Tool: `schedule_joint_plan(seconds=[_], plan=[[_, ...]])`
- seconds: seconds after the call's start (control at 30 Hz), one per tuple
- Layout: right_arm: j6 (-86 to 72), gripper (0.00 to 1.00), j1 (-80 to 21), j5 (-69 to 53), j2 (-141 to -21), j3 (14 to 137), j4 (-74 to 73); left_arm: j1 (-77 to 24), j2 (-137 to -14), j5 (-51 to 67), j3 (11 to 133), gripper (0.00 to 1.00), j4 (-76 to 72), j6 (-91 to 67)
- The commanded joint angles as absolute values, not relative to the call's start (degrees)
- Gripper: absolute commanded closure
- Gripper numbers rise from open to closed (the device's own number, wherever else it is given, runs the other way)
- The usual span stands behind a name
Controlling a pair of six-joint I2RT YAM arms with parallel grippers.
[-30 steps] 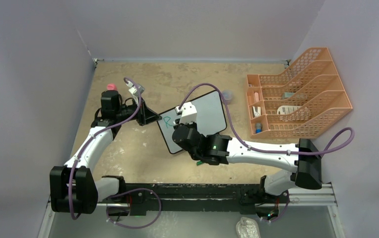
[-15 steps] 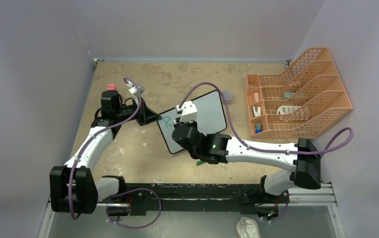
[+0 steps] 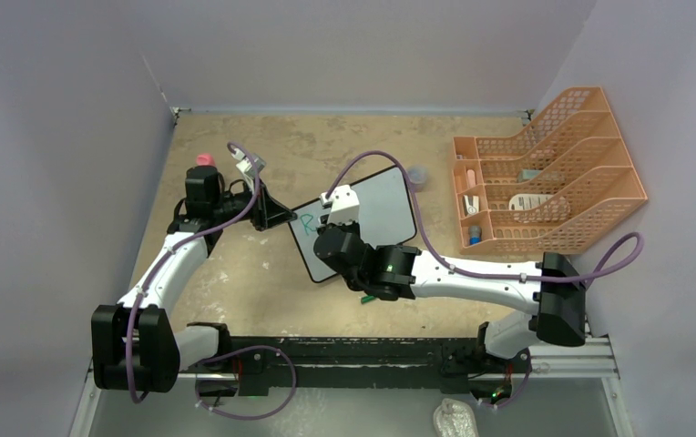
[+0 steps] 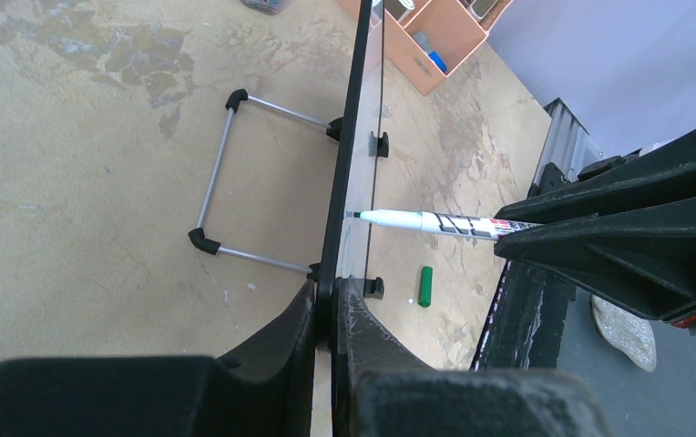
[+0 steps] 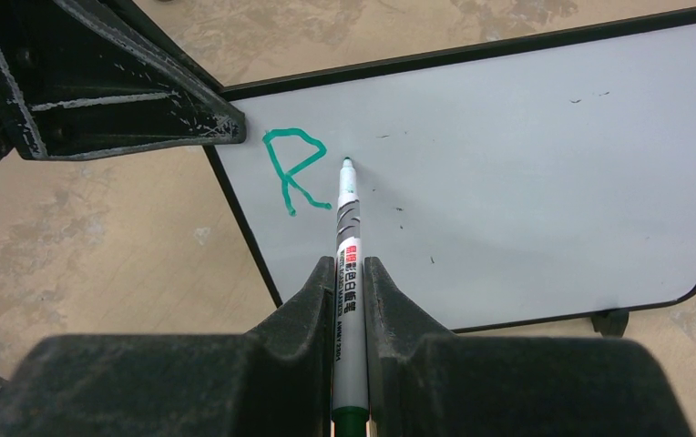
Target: Write a sentence on the whiteboard
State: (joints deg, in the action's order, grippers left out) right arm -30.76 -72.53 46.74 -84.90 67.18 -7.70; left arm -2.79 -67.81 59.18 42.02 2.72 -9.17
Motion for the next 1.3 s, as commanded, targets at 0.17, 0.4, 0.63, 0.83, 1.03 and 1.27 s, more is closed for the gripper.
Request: schedule_joint_plan(seconds=[0.17,0.4,0.63,0.83,1.03,1.27], plan=[[-29.88,1.0,-71.85,47.77,-85.51,69.52,-5.02,-3.08,-68.07,59.17,44.38,1.0,2.59,-7.82],[-29.96,1.0,-71.55,47.08,-85.69,69.36,-5.22,-3.08,-68.12,59.17,44.38,1.0,2.64,-7.74],[-31.17,1.0,-71.15,46.5,-85.82,68.66,-6.64,-3.08,-68.11,59.08,44.39,1.0,2.68,-7.73],[-32.44,1.0,-70.93,46.75,-85.46,68.3,-8.48,-3.08,-67.98,58.91,44.4,1.0,2.66,-7.71],[-32.63,1.0,-71.01,47.36,-84.57,68.47,-8.75,-3.08,-68.03,58.82,44.39,1.0,2.68,-7.73],[-31.63,1.0,-70.97,47.37,-82.04,67.64,-7.57,-3.08,-68.08,58.54,44.47,1.0,2.64,-7.65]])
